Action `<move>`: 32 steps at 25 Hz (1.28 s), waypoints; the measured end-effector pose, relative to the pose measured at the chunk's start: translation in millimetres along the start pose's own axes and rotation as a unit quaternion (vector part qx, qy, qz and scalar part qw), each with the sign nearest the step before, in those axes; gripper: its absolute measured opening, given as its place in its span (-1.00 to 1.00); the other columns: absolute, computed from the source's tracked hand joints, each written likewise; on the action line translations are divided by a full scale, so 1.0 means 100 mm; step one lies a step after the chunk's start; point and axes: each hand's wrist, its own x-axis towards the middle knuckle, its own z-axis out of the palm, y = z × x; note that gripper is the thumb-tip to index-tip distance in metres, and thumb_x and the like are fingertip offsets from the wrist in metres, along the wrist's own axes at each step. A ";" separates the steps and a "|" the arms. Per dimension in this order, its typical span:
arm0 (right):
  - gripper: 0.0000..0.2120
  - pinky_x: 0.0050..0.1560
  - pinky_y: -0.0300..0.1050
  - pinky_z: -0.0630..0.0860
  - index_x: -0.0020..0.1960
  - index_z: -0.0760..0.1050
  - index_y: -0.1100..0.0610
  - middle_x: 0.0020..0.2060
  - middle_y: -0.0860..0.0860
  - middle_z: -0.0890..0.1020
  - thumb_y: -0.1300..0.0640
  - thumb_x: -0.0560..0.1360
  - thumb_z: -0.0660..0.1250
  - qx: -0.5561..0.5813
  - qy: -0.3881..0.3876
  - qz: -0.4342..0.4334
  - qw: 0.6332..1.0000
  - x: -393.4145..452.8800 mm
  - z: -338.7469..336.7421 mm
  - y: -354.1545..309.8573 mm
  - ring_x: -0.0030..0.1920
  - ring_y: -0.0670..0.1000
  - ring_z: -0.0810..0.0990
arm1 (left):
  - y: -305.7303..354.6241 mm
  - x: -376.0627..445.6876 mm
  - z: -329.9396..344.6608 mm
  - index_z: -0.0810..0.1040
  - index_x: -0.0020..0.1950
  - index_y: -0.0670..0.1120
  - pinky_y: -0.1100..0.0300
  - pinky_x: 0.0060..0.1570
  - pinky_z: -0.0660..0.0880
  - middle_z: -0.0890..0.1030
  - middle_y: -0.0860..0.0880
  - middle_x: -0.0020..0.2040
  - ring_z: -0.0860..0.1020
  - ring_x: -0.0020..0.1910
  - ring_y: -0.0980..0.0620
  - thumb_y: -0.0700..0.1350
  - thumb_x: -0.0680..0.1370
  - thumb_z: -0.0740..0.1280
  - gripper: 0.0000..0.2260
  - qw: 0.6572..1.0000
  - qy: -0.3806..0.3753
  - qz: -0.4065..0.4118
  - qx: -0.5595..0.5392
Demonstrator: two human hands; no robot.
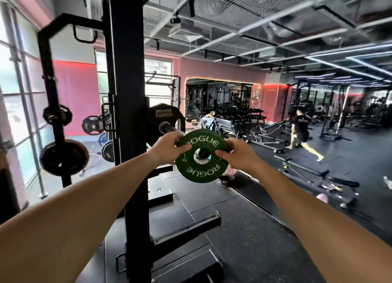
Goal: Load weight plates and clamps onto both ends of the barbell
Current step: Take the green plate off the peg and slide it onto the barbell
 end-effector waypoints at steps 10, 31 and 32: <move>-0.84 -0.20 -0.19 0.51 0.07 0.52 0.03 -0.10 -0.07 0.63 0.16 0.53 0.44 0.041 0.008 -0.014 0.999 0.40 0.05 0.29 -0.06 0.01 0.60 | -0.11 0.33 0.07 0.54 0.15 -0.14 -0.23 -0.20 0.68 0.61 -0.19 0.10 0.71 -0.06 -0.18 -0.06 0.56 0.44 -0.77 1.000 0.000 0.019 0.023; -0.61 -0.01 -0.15 0.38 0.29 0.51 0.10 -0.04 -0.02 0.57 0.01 0.51 0.46 -0.047 -0.020 -0.081 0.995 1.65 0.60 0.49 -0.02 0.00 0.51 | -0.69 1.13 -0.22 0.64 -0.01 -0.07 0.13 -0.31 0.61 0.64 -0.11 -0.12 0.60 -0.24 -0.02 -0.04 0.40 0.61 -0.74 0.983 0.117 0.026 0.139; -0.61 0.00 -0.14 0.39 0.29 0.52 0.11 -0.04 -0.01 0.58 0.01 0.51 0.46 -0.047 -0.021 -0.085 0.995 1.77 0.68 0.50 -0.02 0.00 0.51 | -0.77 1.23 -0.26 0.64 -0.01 -0.07 0.11 -0.33 0.63 0.63 -0.11 -0.12 0.62 -0.22 -0.04 -0.05 0.40 0.61 -0.74 0.984 0.124 0.020 0.130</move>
